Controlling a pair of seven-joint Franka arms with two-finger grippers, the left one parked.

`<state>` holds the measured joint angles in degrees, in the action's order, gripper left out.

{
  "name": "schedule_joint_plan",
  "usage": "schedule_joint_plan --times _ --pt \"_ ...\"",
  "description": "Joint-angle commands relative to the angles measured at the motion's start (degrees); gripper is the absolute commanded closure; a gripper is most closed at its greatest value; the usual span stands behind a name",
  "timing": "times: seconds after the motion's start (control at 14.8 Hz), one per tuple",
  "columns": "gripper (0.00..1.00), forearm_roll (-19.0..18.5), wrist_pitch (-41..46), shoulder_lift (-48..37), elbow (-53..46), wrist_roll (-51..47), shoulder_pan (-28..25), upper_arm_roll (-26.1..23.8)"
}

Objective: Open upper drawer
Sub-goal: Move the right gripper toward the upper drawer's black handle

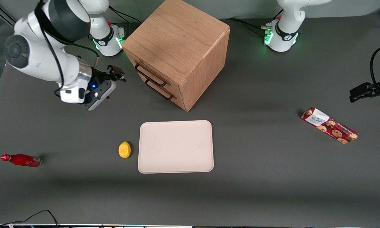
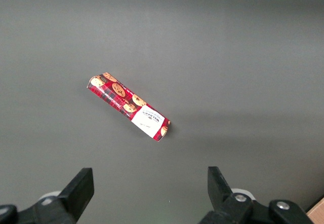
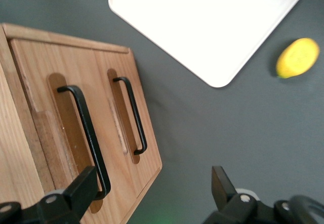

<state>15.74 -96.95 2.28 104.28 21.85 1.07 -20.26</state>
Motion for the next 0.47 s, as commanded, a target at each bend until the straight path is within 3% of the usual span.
schedule_joint_plan --times 0.0,0.14,0.41 --pt "0.0 3.5 -1.8 -0.7 3.4 4.5 -0.4 -0.7" --pt "0.0 5.8 -3.4 -0.6 4.8 5.6 -0.9 -1.5" --pt "0.0 6.1 -4.7 1.1 5.6 5.8 -1.1 -3.1"
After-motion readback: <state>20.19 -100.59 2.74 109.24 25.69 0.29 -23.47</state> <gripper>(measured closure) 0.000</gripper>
